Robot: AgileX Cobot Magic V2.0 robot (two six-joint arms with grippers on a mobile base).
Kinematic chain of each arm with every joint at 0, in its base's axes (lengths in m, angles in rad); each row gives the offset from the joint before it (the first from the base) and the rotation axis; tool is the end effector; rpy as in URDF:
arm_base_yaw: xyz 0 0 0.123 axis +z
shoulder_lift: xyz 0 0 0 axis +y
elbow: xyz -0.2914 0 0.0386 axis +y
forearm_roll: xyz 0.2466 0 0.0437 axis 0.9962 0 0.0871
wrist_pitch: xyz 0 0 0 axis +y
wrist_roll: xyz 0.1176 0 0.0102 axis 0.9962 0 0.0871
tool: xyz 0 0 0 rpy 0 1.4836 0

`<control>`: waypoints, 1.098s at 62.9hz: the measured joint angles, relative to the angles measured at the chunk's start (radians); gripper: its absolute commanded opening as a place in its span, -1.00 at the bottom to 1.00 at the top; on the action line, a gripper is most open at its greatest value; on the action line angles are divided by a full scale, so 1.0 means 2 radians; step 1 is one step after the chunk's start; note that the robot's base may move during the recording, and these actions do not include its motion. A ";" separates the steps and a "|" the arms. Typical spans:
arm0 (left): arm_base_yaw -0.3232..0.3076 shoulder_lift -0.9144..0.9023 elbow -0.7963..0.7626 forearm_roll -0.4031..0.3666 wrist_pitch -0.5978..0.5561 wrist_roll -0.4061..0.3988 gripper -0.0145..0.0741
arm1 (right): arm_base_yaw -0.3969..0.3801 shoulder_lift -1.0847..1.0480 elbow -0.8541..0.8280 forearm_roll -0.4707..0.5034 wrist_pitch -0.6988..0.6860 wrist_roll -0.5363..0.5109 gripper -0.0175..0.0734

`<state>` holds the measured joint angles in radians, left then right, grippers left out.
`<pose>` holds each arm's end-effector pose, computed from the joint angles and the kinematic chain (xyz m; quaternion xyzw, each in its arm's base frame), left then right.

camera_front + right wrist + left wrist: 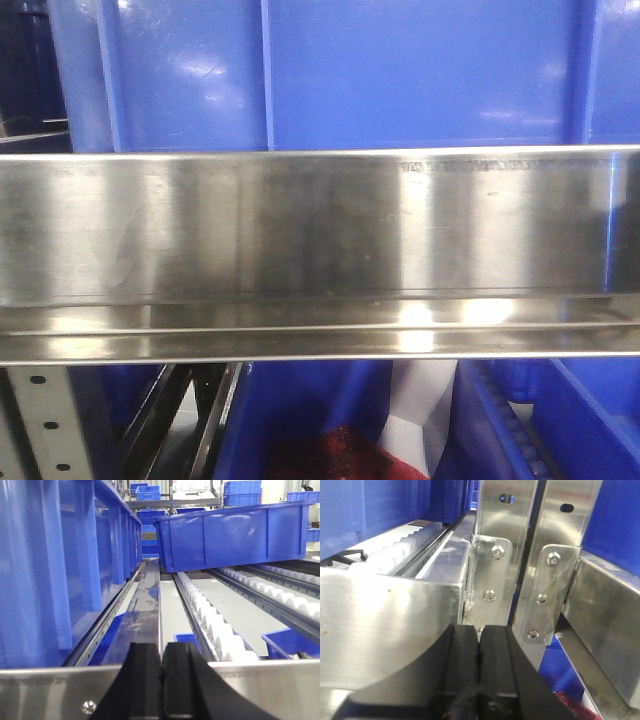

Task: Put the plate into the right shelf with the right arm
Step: 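Withdraw the empty right gripper up and out of the bin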

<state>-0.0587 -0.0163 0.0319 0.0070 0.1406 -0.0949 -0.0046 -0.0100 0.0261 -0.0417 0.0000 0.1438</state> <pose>0.0729 -0.0042 0.1885 -0.0110 0.7310 -0.0496 0.6805 0.0732 -0.0003 0.2067 0.0363 0.6806 0.0357 0.7309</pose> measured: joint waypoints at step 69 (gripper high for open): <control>0.000 0.000 0.000 0.000 0.000 0.000 -0.78 | 0.000 0.000 0.000 0.000 0.022 -0.001 -0.51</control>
<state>-0.0587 -0.0163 0.0319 0.0070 0.1406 -0.0949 -0.0046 -0.0100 0.0261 -0.0417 0.0436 0.1415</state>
